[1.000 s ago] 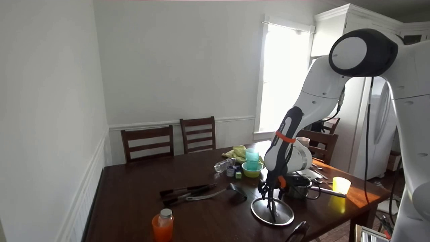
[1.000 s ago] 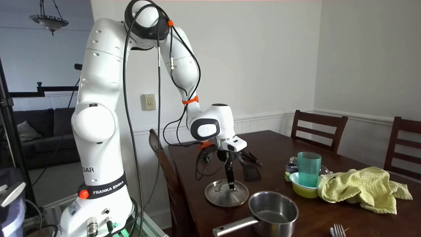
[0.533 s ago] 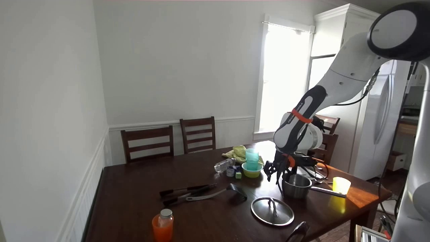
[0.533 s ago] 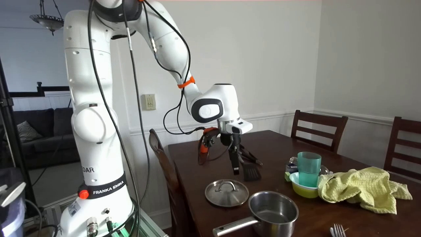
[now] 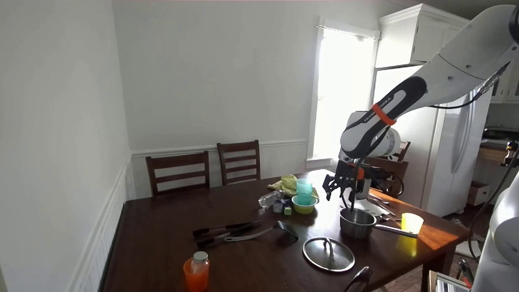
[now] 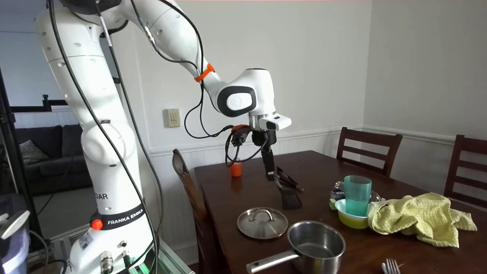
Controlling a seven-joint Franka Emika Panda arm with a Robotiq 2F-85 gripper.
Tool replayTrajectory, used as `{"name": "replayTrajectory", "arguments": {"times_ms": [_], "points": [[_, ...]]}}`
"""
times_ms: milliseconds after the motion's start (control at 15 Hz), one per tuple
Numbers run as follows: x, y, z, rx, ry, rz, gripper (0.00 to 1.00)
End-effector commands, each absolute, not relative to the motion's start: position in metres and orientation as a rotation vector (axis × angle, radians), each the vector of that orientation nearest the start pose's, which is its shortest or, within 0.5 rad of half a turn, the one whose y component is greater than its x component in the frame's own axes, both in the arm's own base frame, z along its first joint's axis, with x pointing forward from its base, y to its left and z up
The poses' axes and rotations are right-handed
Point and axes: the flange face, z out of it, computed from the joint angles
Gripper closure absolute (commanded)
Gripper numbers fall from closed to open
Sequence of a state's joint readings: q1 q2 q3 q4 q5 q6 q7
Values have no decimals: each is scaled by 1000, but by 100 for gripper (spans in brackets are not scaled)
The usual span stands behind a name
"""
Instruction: Remove the lid from the pot and put it on the table to the left of the pot
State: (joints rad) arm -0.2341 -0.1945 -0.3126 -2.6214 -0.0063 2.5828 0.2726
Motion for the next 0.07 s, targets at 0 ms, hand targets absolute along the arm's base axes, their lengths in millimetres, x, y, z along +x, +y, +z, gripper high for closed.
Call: {"name": "replayTrajectory", "arguments": {"times_ms": [0], "points": [[375,-225,327,-2845,1224,-234,0]]}}
